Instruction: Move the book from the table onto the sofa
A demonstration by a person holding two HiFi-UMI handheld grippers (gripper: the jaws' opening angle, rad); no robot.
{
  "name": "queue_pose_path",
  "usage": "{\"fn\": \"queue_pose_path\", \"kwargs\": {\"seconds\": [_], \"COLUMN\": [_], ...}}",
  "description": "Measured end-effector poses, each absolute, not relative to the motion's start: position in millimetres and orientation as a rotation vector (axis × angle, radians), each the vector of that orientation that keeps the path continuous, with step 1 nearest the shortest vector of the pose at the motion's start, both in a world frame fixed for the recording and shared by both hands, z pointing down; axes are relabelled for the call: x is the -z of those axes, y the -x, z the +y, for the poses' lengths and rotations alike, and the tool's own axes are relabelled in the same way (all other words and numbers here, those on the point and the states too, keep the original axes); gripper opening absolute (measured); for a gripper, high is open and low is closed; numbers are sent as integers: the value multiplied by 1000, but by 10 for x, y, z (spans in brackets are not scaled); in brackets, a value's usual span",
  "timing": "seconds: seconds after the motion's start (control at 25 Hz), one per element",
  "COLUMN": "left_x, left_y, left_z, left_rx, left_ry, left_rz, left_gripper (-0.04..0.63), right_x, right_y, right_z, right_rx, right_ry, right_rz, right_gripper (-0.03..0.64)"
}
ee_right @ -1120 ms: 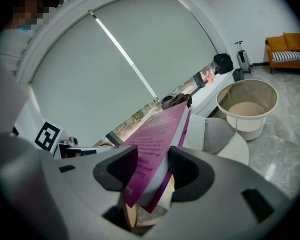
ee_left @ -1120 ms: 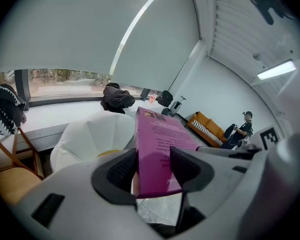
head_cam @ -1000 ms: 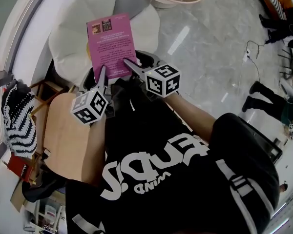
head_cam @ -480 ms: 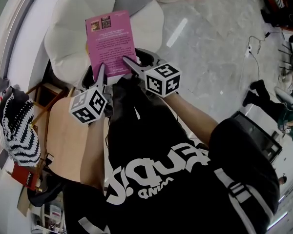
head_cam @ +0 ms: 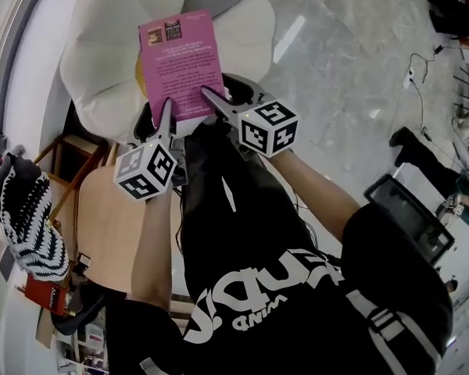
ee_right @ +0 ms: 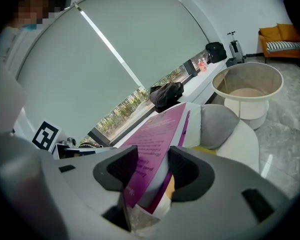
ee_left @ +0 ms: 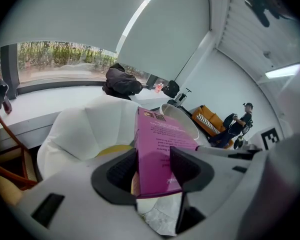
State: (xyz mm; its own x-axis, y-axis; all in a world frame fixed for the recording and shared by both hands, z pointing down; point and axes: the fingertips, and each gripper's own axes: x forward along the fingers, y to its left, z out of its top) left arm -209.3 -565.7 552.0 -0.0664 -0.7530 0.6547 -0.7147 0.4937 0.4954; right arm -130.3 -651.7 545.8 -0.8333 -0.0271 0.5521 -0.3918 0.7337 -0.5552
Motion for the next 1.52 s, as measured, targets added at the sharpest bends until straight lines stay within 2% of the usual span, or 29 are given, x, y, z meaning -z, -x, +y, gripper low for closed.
{"fn": "queue_pose_path", "kwargs": {"seconds": [1.52], "left_x": [-8239], "left_y": [2298], "left_z": [-5916], "left_rx": [45], "left_ry": [-1139], "left_rz": [-1711], "left_gripper": [221], "right_x": [-8166], "right_y": [1553], "right_z": [-6823], "right_rx": [-951], "right_ry": [-305], "right_rz": [-2273], "right_gripper": [190]}}
